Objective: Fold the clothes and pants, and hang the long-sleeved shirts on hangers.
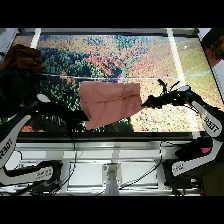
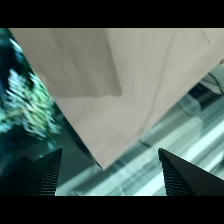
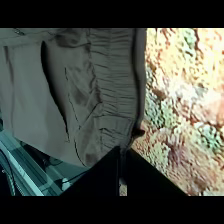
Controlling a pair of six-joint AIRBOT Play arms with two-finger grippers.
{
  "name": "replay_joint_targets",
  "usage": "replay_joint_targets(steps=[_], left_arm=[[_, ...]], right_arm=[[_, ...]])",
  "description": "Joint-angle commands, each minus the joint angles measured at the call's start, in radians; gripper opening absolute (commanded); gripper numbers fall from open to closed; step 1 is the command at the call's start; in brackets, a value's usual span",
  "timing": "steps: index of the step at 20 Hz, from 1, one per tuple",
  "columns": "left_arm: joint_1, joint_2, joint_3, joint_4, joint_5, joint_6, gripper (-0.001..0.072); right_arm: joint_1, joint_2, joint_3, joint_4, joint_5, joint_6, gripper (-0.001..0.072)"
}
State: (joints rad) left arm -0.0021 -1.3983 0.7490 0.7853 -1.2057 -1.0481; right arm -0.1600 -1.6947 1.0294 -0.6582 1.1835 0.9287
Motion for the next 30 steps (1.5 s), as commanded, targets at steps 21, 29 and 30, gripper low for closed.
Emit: replay_joint_targets(steps=[21,29,30], left_arm=[[-0.002,0.304,0.065,-0.136,0.246,0.02,0.0008],[0.084,0.684,0.196,-0.136,0.41,0.034,0.0006],[0.084,0.726,0.204,-0.136,0.41,0.034,0.0005]], right_arm=[[0.001,0.157,0.001,0.113,0.135,-0.131,0.0018],[0.027,0.702,0.001,0.221,0.088,-0.066,0.0016],[0.049,0.789,0.001,0.188,0.033,-0.025,0.0016]])
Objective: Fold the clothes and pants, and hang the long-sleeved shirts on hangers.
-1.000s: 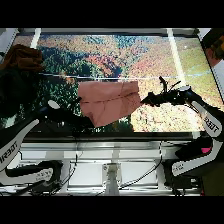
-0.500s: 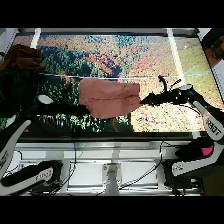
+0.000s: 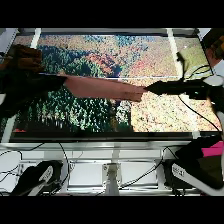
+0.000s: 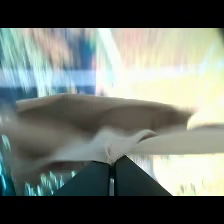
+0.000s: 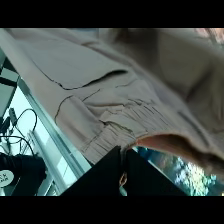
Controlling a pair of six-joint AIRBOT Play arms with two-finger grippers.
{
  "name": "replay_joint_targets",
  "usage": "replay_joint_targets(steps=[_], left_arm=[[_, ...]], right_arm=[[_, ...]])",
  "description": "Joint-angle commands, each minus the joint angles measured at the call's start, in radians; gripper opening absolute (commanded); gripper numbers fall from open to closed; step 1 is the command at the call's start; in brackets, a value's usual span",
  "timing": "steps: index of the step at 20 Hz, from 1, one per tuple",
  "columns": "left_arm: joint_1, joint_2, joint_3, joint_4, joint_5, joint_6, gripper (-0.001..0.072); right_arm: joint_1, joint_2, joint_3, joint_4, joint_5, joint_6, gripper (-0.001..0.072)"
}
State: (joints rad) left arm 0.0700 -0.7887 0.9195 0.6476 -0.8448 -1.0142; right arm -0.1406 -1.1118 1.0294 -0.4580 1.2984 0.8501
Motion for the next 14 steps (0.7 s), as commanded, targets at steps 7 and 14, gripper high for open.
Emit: replay_joint_targets(steps=[7,14], left_arm=[[0.013,0.377,0.043,0.032,0.048,-0.172,0.0001],[0.013,0.293,0.04,0.119,-0.039,-0.324,0.0003]], right_arm=[[0.17,0.647,0.001,-0.204,-0.161,0.421,0.0015],[0.236,0.687,-0.003,-0.307,-0.297,0.557,0.0015]])
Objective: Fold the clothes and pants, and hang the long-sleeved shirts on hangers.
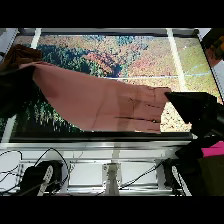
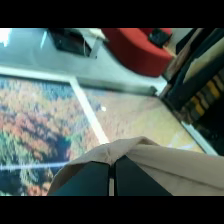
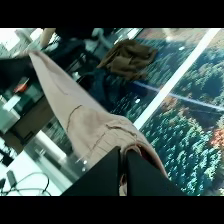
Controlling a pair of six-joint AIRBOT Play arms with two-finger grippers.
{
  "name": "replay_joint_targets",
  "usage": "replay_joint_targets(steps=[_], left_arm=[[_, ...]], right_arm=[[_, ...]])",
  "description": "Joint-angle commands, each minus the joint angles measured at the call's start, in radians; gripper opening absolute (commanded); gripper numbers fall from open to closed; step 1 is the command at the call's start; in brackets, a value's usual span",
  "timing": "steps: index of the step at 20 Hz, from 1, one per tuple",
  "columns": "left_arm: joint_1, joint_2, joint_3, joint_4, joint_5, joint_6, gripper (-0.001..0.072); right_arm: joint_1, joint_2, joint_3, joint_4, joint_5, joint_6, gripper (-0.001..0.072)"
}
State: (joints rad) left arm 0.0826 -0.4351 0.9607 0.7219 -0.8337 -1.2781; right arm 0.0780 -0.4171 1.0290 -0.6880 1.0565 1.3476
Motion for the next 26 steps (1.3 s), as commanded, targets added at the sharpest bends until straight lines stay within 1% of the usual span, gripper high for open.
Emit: replay_joint_targets(steps=[1,3,5,6,9,11,14,16,17,19,21,23,26], left_arm=[[-0.001,-0.13,-0.001,0.044,-0.059,-0.042,0.0003],[-0.02,-0.275,0.0,0.043,-0.049,0.001,0.0003],[-0.072,-0.449,0.0,0.034,-0.001,0.072,0.0003],[-0.104,-0.527,0.0,0.033,0.041,0.105,0.0003],[-0.203,-0.736,0.005,0.032,0.209,0.145,0.0005],[-0.251,-0.819,0.018,0.033,0.298,0.145,0.0005],[-0.309,-0.866,0.025,0.033,0.43,0.145,0.0004],[-0.344,-0.865,0.026,0.033,0.463,0.145,0.0004],[-0.36,-0.865,0.026,0.033,0.458,0.144,0.0004],[-0.394,-0.863,0.026,0.033,0.408,0.141,0.0004],[-0.431,-0.861,0.026,0.033,0.344,0.141,0.0004],[-0.455,-0.856,0.026,0.032,0.283,0.139,0.0004],[-0.47,-0.845,0.025,0.034,0.21,0.098,0.0004]], right_arm=[[0.017,-0.051,-0.007,-0.093,-0.06,0.063,0.0016],[0.017,-0.17,-0.035,-0.113,-0.076,0.063,0.0016],[0.017,-0.311,-0.086,-0.122,-0.134,0.062,0.0016],[0.017,-0.383,-0.11,-0.127,-0.183,0.061,0.0016],[0.017,-0.604,-0.131,-0.125,-0.355,0.053,0.0017],[0.017,-0.713,-0.131,-0.125,-0.483,0.053,0.0017],[0.017,-0.814,-0.131,-0.124,-0.647,0.053,0.0017],[0.017,-0.841,-0.131,-0.126,-0.712,0.048,0.0017],[0.017,-0.843,-0.129,-0.132,-0.719,0.035,0.0016],[0.011,-0.841,-0.119,-0.155,-0.689,-0.043,0.0016],[-0.013,-0.841,-0.087,-0.198,-0.596,-0.06,0.0014],[-0.069,-0.841,-0.052,-0.235,-0.459,-0.06,0.0014],[-0.205,-0.841,0.0,-0.259,-0.193,-0.061,0.0013]])
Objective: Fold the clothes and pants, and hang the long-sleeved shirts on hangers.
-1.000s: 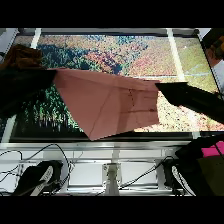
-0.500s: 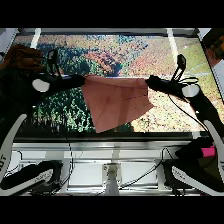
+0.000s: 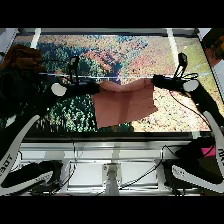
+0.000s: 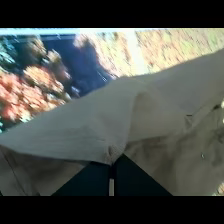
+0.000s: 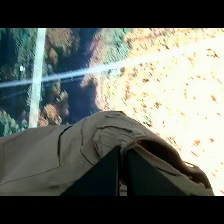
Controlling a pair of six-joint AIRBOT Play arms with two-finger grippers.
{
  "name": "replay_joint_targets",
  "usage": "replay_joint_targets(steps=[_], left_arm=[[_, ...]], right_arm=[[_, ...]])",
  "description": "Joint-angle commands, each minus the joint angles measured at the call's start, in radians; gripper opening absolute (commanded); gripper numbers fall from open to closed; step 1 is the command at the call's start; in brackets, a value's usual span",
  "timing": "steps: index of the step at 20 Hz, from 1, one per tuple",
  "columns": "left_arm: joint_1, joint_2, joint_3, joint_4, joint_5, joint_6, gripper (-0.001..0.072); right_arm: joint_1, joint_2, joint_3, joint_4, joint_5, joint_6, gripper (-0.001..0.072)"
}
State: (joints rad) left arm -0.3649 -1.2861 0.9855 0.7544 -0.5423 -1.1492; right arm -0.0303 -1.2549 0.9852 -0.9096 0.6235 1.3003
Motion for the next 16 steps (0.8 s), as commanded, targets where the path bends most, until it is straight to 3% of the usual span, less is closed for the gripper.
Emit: replay_joint_targets(steps=[1,6,9,12,16], left_arm=[[-0.024,0.006,0.0,0.002,-0.109,-0.041,0.0004],[-0.069,-0.001,-0.002,0.011,-0.178,-0.071,0.0003],[-0.108,-0.004,-0.002,0.129,-0.207,-0.159,0.0004],[-0.107,-0.005,-0.002,0.293,-0.283,-0.304,0.0004],[-0.129,-0.027,-0.002,0.319,-0.383,-0.33,0.0004]], right_arm=[[-0.142,-0.003,0.057,-0.037,0.323,-0.026,0.0013],[-0.264,-0.005,0.071,-0.036,0.695,-0.107,0.0013],[-0.262,-0.005,0.071,-0.04,0.867,-0.169,0.0014],[-0.262,-0.005,0.071,-0.137,0.932,-0.169,0.0015],[-0.262,-0.005,0.071,-0.277,0.933,-0.124,0.0015]])
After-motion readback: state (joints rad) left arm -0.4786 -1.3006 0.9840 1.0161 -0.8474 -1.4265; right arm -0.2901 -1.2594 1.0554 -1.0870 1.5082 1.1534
